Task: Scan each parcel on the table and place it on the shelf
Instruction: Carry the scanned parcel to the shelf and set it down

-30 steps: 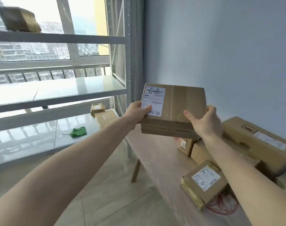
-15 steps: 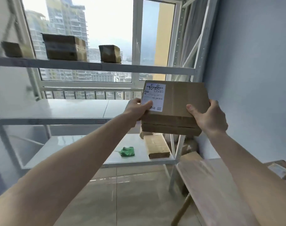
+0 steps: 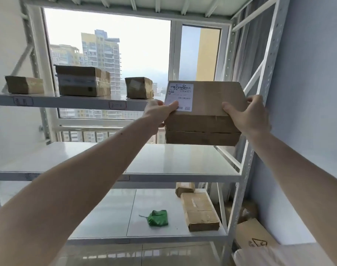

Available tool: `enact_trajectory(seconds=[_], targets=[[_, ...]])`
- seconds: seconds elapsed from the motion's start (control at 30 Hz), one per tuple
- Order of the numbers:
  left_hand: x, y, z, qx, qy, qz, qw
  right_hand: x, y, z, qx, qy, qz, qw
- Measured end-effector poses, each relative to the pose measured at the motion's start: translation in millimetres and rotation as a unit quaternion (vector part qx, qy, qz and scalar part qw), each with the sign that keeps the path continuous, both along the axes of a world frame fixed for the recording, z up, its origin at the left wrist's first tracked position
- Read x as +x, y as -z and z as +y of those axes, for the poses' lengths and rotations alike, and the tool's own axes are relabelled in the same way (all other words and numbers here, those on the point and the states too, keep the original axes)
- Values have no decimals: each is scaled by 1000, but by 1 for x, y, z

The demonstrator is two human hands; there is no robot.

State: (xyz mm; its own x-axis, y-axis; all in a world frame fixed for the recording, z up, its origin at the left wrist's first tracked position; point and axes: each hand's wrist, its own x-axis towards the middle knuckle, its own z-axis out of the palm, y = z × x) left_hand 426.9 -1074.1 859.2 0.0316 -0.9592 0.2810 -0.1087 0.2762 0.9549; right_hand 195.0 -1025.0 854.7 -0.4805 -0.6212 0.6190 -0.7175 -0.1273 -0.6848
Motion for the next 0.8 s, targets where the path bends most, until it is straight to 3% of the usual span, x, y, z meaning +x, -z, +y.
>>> enact_trajectory(seconds=[0.47,0.8], targets=[[-4,-53,-175,-44,-23,27,998,-9,-58,-192,-38,-42,38,998],[11,-91,-295,-93,-14,-12,996,4,-106,-316,-25,-141,-22,989]])
